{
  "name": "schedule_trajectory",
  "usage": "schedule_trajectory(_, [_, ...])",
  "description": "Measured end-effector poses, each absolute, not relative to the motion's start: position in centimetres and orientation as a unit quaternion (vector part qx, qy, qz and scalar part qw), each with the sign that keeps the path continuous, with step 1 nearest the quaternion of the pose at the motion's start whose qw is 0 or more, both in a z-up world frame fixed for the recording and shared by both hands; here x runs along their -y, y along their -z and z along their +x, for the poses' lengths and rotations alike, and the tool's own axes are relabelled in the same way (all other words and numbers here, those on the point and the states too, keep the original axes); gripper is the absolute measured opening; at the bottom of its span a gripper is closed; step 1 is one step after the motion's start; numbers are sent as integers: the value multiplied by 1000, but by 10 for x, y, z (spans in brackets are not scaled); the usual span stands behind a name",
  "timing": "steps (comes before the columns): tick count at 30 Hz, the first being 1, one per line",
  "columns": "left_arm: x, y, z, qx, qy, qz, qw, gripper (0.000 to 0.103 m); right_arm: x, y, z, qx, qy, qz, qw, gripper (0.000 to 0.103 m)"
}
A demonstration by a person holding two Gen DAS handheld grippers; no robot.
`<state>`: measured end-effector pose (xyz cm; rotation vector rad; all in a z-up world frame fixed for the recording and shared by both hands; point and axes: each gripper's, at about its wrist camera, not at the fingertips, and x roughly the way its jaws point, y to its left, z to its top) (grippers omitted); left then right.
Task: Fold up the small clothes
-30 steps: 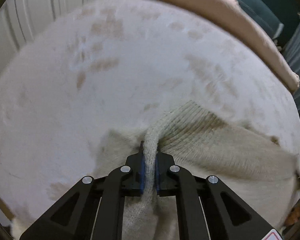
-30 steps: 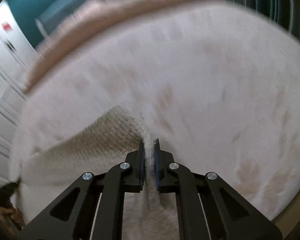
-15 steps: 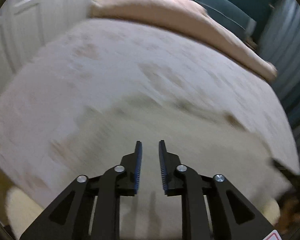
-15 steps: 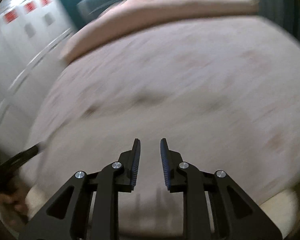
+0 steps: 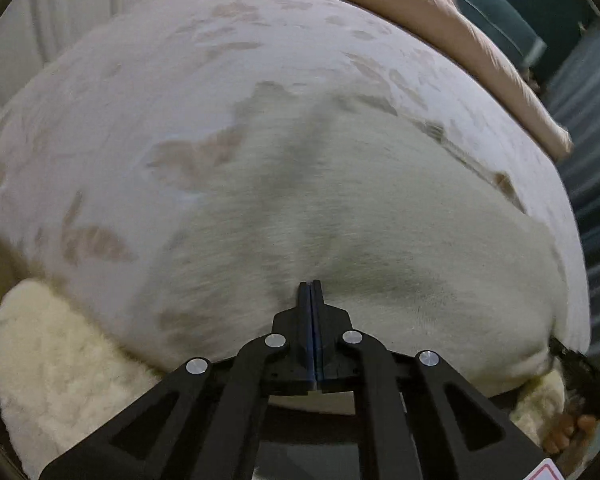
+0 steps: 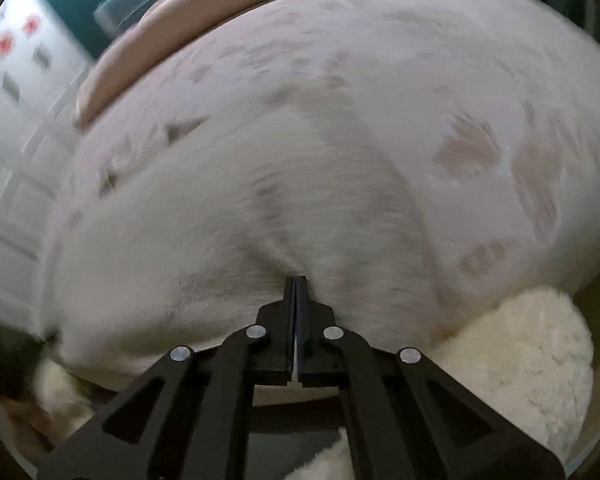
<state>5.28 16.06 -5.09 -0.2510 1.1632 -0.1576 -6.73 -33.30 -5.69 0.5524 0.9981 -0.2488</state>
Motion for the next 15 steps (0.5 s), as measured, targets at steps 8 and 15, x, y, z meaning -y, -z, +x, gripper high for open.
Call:
schedule_trajectory(8, [-189,9,49,-496,20,-165,852,53,240,10,-25,-460,21,191,867,11])
schedule_trajectory(15, [-196,58,87,-544,22,-192,817,67,156,48,50,-515,-41,133,846,15])
